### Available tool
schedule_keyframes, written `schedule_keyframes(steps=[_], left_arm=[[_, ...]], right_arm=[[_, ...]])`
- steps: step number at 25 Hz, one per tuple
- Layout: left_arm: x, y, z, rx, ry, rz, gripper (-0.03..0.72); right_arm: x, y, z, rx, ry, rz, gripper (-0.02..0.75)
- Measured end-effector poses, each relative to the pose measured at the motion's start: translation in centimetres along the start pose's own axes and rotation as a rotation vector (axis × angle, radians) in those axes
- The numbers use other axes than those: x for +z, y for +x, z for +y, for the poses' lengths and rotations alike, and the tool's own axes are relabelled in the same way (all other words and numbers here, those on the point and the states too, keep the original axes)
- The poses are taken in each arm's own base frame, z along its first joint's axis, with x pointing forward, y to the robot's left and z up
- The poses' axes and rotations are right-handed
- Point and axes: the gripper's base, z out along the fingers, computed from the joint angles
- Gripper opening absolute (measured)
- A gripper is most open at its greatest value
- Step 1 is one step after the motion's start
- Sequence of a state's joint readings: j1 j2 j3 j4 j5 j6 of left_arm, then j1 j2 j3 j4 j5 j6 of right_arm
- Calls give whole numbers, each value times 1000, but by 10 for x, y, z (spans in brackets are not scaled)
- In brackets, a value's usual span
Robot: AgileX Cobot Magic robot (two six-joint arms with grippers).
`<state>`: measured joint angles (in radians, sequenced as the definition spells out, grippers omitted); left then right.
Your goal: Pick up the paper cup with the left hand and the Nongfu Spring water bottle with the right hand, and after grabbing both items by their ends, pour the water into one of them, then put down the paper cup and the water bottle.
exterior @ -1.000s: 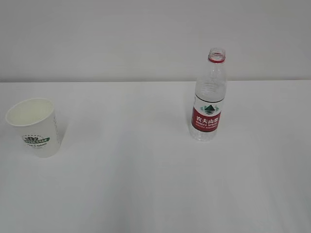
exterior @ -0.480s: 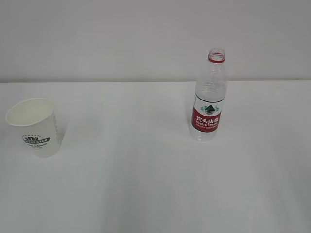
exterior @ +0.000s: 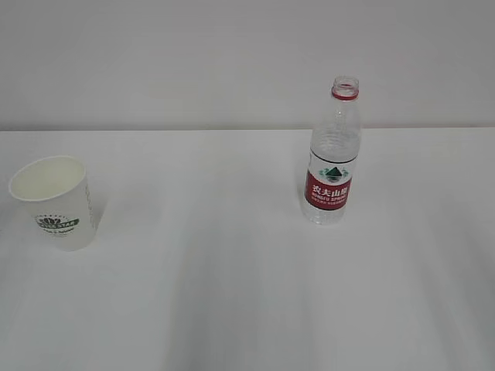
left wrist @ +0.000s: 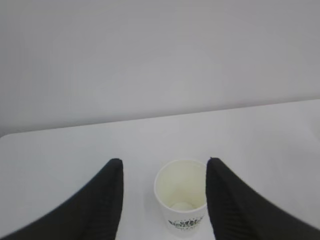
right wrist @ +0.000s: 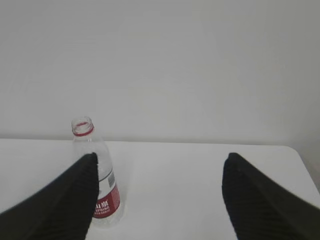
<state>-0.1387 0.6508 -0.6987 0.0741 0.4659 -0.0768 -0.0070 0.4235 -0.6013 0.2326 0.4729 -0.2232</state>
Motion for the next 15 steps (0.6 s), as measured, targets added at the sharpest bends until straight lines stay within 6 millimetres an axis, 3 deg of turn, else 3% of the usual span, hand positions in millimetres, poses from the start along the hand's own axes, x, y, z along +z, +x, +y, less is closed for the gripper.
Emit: schedule_keyframes(steps=[7, 15], left_arm=[[4, -9, -1, 3, 7, -95, 390], [17, -9, -1, 4, 10, -78, 390]], right_arm=[[27, -5, -4, 61, 7, -4, 581], [48, -6, -8, 68, 31, -10, 581]])
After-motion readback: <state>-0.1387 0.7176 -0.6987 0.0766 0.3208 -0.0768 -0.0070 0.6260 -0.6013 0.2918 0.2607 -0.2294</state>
